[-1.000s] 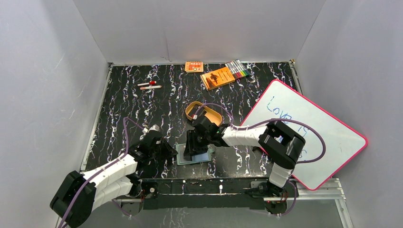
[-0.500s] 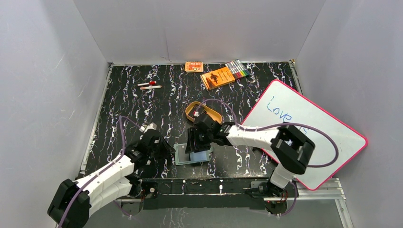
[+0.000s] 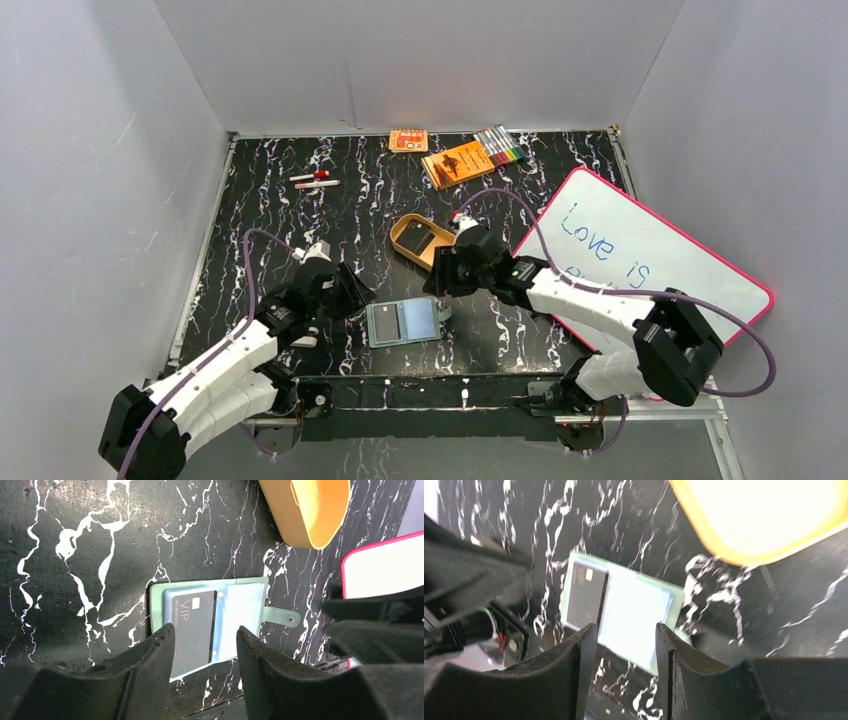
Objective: Put the credit cards into the card holder
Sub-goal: Insert the credit card into the card holder, then pick up the credit card from the storage box.
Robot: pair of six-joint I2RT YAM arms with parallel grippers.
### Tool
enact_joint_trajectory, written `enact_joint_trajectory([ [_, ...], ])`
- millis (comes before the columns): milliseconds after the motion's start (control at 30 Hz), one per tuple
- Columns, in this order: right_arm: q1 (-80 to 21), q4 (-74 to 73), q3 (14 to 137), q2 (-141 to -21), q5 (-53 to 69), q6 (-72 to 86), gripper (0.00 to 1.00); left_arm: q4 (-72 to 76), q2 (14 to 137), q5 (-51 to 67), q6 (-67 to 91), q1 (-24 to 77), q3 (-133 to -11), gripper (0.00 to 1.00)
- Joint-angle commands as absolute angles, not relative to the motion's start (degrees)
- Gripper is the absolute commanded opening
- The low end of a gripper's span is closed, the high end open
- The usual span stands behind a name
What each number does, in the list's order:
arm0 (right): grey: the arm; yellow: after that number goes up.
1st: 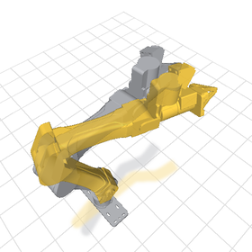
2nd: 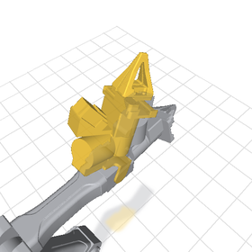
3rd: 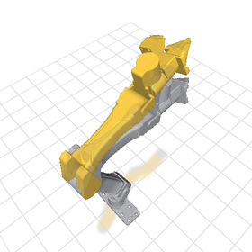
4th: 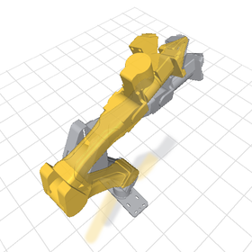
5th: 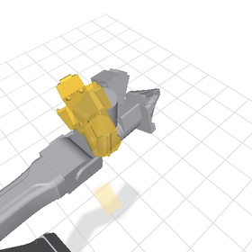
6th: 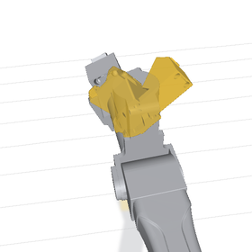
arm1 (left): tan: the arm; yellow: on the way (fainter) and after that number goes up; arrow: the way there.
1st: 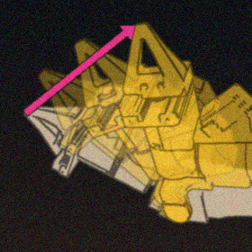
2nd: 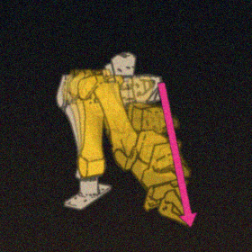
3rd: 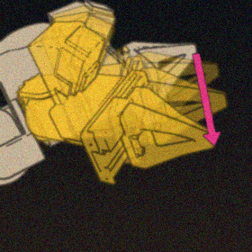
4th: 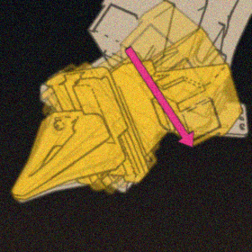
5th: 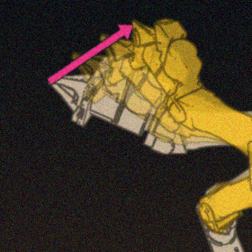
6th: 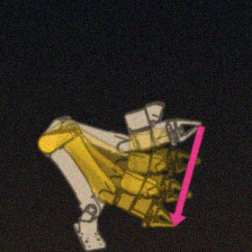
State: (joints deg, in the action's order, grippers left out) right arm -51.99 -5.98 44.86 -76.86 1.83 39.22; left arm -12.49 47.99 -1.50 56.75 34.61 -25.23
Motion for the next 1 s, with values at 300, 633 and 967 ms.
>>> enact_joint_trajectory([
  [300,-39.0,7.8,52.5,-84.1,-0.5,45.9,0.52,-9.2,50.6,0.0,56.1,34.6,-26.1,0.49],
  [633,-39.3,8.2,59.0,-96.4,-7.9,57.6,0.62,-10.5,49.6,-0.2,56.7,34.6,-25.2,0.5],
  [967,-40.5,4.2,64.5,-103.8,-11.4,60.3,0.63,-10.0,48.2,-0.1,57.2,34.6,-23.7,0.49],
])
